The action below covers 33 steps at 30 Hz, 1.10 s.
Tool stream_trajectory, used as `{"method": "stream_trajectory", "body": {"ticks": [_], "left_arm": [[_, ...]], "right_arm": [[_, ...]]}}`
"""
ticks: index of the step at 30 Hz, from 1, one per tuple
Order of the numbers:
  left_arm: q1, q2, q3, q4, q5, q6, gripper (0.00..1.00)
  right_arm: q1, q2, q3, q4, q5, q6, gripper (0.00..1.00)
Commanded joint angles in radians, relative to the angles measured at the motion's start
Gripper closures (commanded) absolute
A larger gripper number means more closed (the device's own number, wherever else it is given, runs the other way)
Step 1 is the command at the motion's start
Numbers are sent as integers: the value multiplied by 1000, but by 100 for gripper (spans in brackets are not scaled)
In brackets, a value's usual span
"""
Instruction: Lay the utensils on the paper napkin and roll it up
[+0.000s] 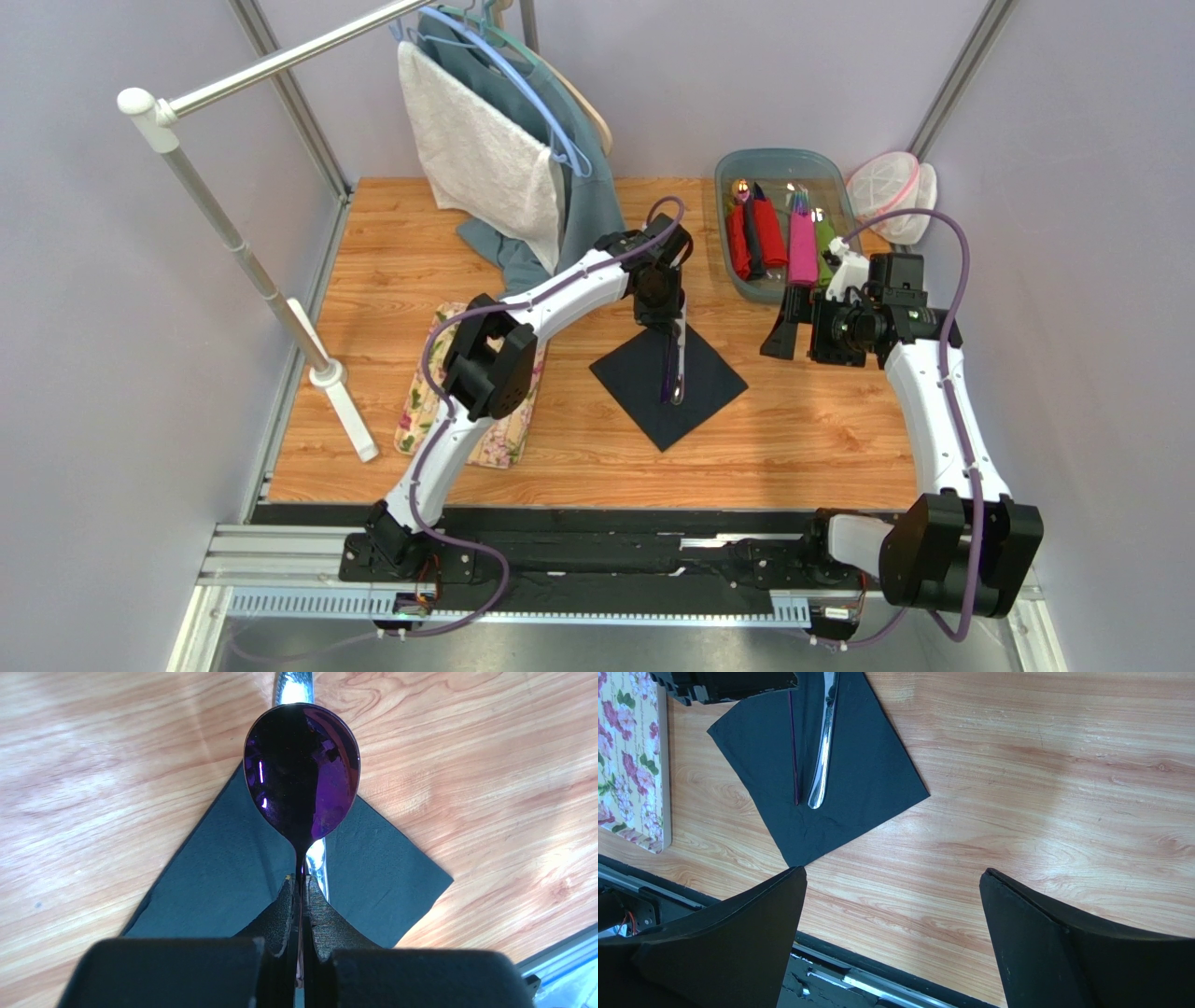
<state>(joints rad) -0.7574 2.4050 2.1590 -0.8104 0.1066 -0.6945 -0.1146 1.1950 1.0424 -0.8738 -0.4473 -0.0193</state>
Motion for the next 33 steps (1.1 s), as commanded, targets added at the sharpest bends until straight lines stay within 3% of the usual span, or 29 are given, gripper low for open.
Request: {"method": "stream_trajectory", "body": {"ticks": [1, 14, 24, 33], "left_arm": [[12, 26, 42, 28, 45, -26, 100], [26, 69, 32, 33, 25, -36, 96], [36, 54, 47, 40, 30, -28, 75], [6, -56, 27, 53, 45, 38, 55]], "right_arm": [[-5, -12, -2, 25, 2, -8, 0], [-13, 6, 1, 24, 5, -21, 0], [-20, 9, 1, 24, -4, -22, 0], [-20, 23, 18, 30, -24, -16, 0]]}}
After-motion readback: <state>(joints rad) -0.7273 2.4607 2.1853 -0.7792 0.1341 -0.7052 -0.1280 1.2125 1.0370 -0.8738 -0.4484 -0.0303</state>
